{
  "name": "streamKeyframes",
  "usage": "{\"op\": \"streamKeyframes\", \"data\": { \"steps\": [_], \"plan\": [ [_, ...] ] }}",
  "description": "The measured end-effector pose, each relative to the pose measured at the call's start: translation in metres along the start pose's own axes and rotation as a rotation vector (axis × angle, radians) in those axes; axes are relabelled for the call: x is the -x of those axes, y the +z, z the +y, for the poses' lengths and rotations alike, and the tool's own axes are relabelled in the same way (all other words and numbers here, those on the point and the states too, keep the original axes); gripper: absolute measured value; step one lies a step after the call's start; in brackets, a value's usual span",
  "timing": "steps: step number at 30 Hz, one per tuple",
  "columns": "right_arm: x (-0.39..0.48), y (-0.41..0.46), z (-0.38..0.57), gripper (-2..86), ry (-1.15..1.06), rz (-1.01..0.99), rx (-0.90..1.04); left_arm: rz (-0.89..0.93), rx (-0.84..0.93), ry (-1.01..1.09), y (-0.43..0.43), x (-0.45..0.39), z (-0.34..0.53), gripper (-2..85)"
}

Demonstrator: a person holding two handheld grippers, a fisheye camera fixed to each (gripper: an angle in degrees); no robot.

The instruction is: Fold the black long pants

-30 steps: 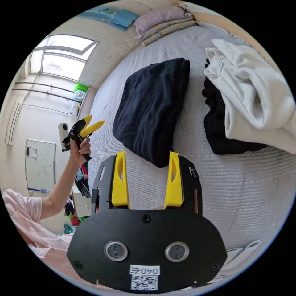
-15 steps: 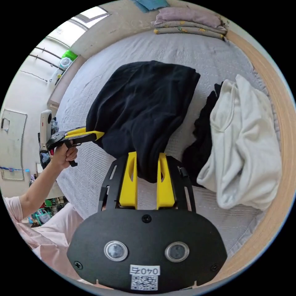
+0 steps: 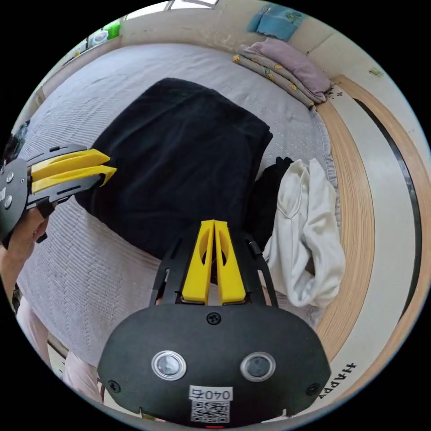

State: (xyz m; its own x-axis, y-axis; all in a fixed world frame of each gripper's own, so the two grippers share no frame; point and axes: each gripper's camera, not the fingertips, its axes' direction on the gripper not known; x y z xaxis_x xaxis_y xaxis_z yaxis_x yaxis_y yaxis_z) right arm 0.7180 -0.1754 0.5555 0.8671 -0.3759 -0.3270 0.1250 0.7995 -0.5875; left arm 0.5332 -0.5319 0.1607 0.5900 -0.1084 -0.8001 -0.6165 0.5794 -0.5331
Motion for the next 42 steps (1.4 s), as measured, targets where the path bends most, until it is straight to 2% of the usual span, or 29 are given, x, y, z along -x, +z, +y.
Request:
{"op": "streamKeyframes", "data": {
  "steps": [2, 4, 7, 10, 12, 15, 18, 20, 22, 24, 28, 31, 35, 38, 41, 42],
  "plan": [
    [0.028, 0.000, 0.000, -0.9, -0.020, 0.118, -0.062, -0.079, -0.039, 0.078, 0.021, -0.017, 0.000, 1.8],
    [0.045, -0.008, -0.012, -0.9, -0.036, 0.199, -0.028, -0.087, -0.039, 0.047, 0.027, -0.016, -0.002, 1.7],
    [0.030, -0.028, -0.031, -0.9, 0.007, 0.098, 0.051, 0.082, -0.033, -0.069, 0.035, 0.016, -0.004, 1.4],
    [0.022, -0.061, -0.036, -0.9, 0.042, 0.030, 0.112, 0.279, 0.051, -0.102, 0.030, 0.057, -0.005, 0.0],
    [0.032, -0.106, -0.025, -0.9, 0.028, -0.035, 0.075, 0.351, -0.028, -0.112, 0.004, 0.077, 0.015, -0.5],
    [0.083, -0.202, 0.026, -0.9, 0.018, -0.222, -0.089, 0.322, -0.071, -0.064, -0.042, 0.097, 0.083, -0.8],
    [0.182, -0.265, 0.078, -0.5, -0.110, -0.417, -0.068, 0.216, 0.006, -0.021, -0.063, 0.125, 0.189, -0.9],
    [0.255, -0.291, 0.103, 0.7, -0.217, -0.429, -0.013, 0.096, 0.152, -0.041, -0.062, 0.163, 0.285, -0.9],
    [0.350, -0.320, 0.131, 2.4, -0.350, -0.353, 0.032, 0.027, 0.263, -0.091, -0.061, 0.201, 0.356, -0.9],
    [0.409, -0.335, 0.147, 3.3, -0.410, -0.300, 0.040, 0.008, 0.355, -0.176, -0.059, 0.242, 0.420, -0.9],
    [0.484, -0.343, 0.163, 4.7, -0.358, -0.386, 0.122, 0.030, 0.433, -0.319, -0.042, 0.317, 0.529, -0.9],
    [0.508, -0.335, 0.176, 5.3, -0.316, -0.358, 0.156, 0.059, 0.434, -0.315, -0.010, 0.337, 0.571, -0.9],
    [0.502, -0.354, 0.199, 5.6, -0.291, -0.359, 0.082, 0.004, 0.298, -0.202, 0.006, 0.327, 0.607, -1.1],
    [0.483, -0.365, 0.231, 5.5, -0.250, -0.426, -0.043, -0.039, 0.167, -0.129, 0.011, 0.322, 0.642, -1.1],
    [0.467, -0.378, 0.254, 5.0, -0.236, -0.486, -0.097, 0.002, 0.105, -0.114, 0.017, 0.335, 0.670, -0.9],
    [0.461, -0.393, 0.265, 4.8, -0.245, -0.502, -0.168, 0.008, 0.102, -0.099, 0.018, 0.336, 0.674, -0.9]
  ]
}}
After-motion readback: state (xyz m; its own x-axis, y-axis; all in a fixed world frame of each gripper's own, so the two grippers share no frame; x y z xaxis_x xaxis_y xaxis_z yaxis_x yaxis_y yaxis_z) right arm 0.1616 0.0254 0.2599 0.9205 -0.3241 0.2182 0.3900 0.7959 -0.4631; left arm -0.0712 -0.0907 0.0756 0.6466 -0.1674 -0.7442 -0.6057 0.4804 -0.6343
